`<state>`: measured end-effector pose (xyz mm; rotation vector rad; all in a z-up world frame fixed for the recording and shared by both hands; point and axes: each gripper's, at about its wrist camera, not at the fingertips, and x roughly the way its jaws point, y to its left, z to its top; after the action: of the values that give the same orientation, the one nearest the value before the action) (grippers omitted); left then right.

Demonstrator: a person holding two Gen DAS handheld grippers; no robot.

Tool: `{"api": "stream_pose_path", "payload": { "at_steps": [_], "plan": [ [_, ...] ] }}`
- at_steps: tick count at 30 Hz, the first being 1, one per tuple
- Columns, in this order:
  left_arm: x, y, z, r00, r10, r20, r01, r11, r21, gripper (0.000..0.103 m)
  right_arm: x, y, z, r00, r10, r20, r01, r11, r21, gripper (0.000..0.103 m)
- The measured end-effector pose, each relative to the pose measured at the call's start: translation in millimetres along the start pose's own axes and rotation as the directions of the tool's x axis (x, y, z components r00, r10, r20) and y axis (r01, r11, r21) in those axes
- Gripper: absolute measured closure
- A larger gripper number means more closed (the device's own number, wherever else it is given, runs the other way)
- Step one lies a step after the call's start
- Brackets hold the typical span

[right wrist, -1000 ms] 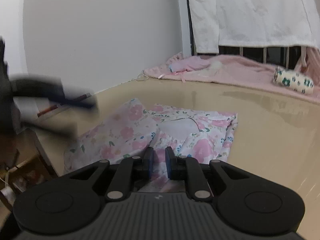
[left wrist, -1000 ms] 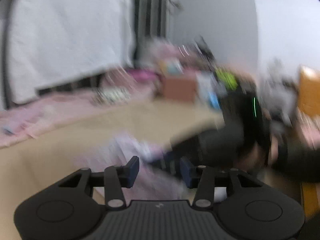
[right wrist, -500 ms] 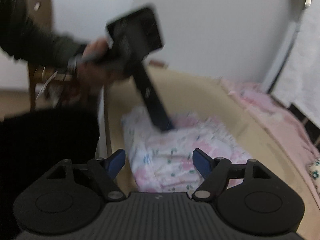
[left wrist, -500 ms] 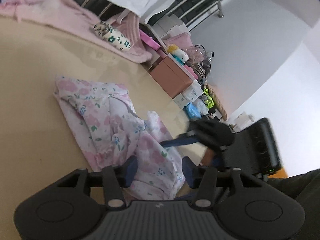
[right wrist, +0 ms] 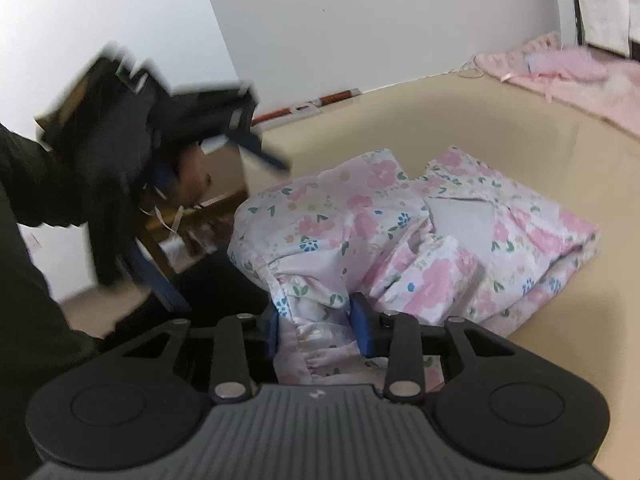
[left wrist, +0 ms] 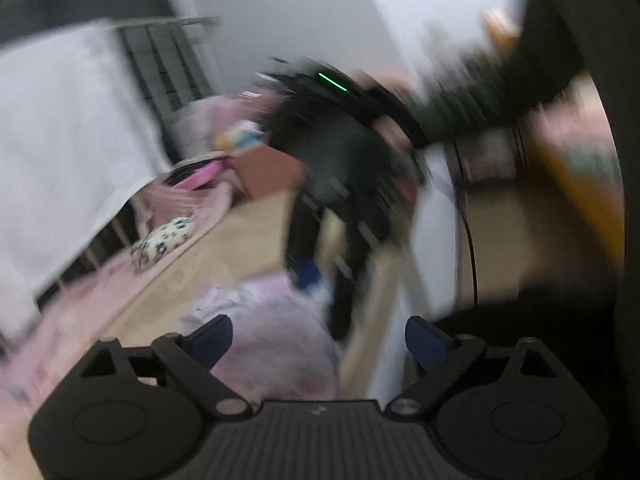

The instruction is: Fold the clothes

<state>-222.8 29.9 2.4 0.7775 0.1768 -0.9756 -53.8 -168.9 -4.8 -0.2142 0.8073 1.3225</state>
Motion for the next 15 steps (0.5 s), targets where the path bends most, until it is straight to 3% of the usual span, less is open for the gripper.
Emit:
{"api": "stream_pose_path", "payload": {
  "at_steps": [3,6,7,11,12,13,15],
  "plan": [
    [10,-17,-11,0.998,0.067,0.016,-0.068,0.993,0.099,0.01,-10,1,-2,0.999,0.042,-0.007,-0.042,0.999,0.031,0.071],
    [14,-16,-20,0.995,0.096,0.029,-0.099,0.988,0.122,0.011,-13,6,-3,0.995,0.097,-0.025,-0.095,0.993,0.068,0.072],
    [16,-14,-23,0.996,0.085,0.025,-0.087,0.99,0.106,0.016,-15,8,-5,0.993,0.116,-0.029,-0.114,0.99,0.082,0.073],
    [21,-2,-25,0.999,0.024,0.044,-0.022,0.999,-0.032,0.047,-21,11,-10,0.981,0.195,0.001,-0.192,0.965,0.178,0.075],
    [20,6,-25,0.999,0.006,0.051,-0.002,0.996,-0.092,0.051,-25,13,-13,0.984,0.179,0.026,-0.18,0.964,0.193,0.075],
    [18,15,-25,0.998,-0.022,0.056,0.03,0.987,-0.156,0.056,-30,14,-15,0.985,0.163,0.051,-0.17,0.963,0.21,0.072],
    [14,35,-26,0.995,-0.075,0.073,0.093,0.953,-0.29,0.062,-41,17,-20,0.987,0.125,0.101,-0.146,0.96,0.237,0.055]
  ]
}}
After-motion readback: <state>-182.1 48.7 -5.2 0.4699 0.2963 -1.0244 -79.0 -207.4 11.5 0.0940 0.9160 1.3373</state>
